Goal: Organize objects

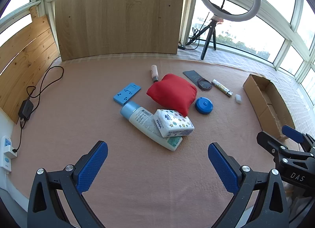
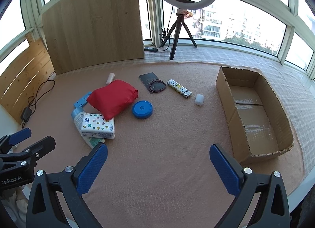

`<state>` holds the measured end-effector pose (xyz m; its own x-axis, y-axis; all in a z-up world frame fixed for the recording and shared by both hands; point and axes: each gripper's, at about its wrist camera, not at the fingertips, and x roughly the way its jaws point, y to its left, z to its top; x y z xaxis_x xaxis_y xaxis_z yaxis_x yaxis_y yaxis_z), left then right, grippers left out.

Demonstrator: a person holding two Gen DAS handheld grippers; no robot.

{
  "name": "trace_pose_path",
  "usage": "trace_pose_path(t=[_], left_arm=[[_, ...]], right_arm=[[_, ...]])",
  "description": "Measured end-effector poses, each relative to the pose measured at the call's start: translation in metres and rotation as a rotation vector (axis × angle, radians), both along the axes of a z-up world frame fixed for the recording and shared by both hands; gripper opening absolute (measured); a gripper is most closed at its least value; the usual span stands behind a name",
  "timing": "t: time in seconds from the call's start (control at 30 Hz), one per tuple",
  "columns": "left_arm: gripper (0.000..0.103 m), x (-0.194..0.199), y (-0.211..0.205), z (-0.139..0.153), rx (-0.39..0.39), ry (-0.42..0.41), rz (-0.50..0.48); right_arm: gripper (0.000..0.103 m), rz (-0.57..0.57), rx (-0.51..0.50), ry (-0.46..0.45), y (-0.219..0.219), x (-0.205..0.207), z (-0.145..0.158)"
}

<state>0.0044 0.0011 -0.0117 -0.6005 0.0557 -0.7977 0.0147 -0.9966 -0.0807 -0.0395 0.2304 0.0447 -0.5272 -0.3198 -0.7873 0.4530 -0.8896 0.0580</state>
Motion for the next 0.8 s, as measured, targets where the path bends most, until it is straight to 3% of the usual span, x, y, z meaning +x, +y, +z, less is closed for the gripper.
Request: trace_pose_path(t=[0.8], left_arm=[[0.103,-0.0078,0.0017,-0.0045,-0.003,-0.010,0.004]], right_arm=[[0.102,0.004,0.007,-0.023,-0.0012,-0.0057,-0.0040]])
